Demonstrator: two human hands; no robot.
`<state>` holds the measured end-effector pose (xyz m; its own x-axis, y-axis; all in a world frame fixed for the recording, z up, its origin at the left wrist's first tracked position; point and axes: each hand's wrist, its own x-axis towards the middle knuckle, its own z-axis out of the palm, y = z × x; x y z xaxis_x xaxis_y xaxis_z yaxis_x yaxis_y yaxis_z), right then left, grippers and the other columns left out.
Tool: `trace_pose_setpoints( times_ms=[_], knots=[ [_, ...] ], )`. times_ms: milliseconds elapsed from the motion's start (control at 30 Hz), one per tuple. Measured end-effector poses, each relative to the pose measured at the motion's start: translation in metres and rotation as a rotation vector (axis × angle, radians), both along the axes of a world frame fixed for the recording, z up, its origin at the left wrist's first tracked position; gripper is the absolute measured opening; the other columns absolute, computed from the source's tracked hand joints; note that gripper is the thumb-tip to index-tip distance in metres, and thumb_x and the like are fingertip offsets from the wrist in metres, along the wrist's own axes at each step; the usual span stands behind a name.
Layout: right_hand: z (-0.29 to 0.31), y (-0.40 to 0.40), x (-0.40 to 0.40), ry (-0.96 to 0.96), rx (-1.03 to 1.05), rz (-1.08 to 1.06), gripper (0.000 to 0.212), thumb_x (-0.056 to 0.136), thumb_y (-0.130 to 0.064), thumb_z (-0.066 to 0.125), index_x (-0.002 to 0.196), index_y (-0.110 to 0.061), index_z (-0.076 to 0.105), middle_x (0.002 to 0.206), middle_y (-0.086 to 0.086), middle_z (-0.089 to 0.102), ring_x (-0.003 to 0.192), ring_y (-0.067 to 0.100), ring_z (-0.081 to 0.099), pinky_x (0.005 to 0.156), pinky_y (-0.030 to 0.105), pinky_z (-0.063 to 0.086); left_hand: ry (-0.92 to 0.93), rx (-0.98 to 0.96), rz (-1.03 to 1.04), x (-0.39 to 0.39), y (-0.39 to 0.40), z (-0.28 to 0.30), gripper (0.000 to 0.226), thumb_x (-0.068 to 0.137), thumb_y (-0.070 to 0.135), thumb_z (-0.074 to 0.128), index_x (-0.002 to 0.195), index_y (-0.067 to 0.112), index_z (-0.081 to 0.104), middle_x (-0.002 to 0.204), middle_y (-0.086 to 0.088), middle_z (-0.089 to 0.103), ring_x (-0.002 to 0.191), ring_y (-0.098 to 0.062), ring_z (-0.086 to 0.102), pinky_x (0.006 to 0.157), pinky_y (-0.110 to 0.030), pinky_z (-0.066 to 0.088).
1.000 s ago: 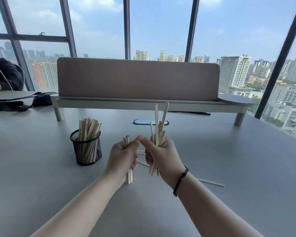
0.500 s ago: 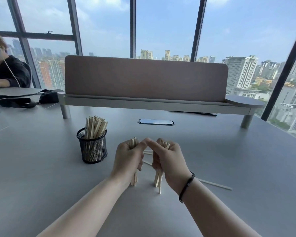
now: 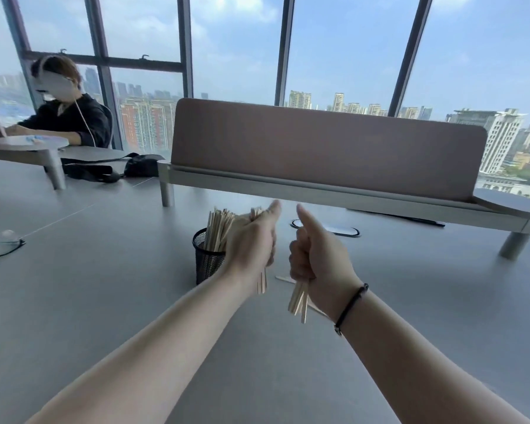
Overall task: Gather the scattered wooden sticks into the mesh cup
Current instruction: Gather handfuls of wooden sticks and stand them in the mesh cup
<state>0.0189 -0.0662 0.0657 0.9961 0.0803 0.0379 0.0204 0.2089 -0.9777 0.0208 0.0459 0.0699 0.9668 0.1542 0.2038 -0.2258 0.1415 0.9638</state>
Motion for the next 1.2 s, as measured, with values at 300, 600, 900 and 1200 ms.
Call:
trace_pose_setpoints(
  times_ms=[300,600,900,1200],
  knots=[
    [0.057,0.095,0.056,-0.115,0.277,0.05,0.056,0.095,-0.048,0.048,0.056,-0.021,0.02,0.049,0.0,0.02,0.045,0.019,0.015,0.053,0.035,0.012,0.004,0.134,0.398,0.054,0.092,0.045,0.058,0.099,0.049,0.048,0.055,0.013,0.057,0.073,-0.01,0.067,0.063,-0.018,0.057,0.065,-0.031,0.044],
    [0.026,0.123,0.07,-0.168,0.021,-0.109,0.059,0.101,-0.033,0.042,0.045,-0.021,0.031,0.048,0.002,0.032,0.042,0.017,0.027,0.046,0.028,0.026,0.017,0.326,0.327,0.07,0.103,-0.011,0.047,0.101,0.043,0.047,0.067,0.011,0.058,0.063,0.005,0.056,0.057,-0.011,0.051,0.058,-0.028,0.038],
    [-0.011,0.115,0.082,-0.589,-0.641,-0.272,0.031,0.099,-0.015,0.039,0.097,-0.011,0.069,0.101,0.002,0.066,0.099,0.02,0.059,0.086,0.034,0.046,-0.027,0.48,0.273,0.071,0.105,-0.025,0.035,0.097,0.054,0.046,0.12,0.028,0.051,0.112,0.01,0.064,0.106,-0.015,0.063,0.094,-0.041,0.05],
    [-0.01,0.105,0.086,-0.6,-0.86,-0.111,0.035,0.1,-0.02,0.038,0.068,-0.024,0.053,0.067,-0.006,0.061,0.065,0.012,0.055,0.06,0.032,0.041,-0.112,0.697,0.106,0.062,0.104,-0.024,0.085,0.085,0.078,0.013,0.139,0.025,0.05,0.139,0.009,0.054,0.129,-0.007,0.045,0.11,-0.035,0.034]
  ],
)
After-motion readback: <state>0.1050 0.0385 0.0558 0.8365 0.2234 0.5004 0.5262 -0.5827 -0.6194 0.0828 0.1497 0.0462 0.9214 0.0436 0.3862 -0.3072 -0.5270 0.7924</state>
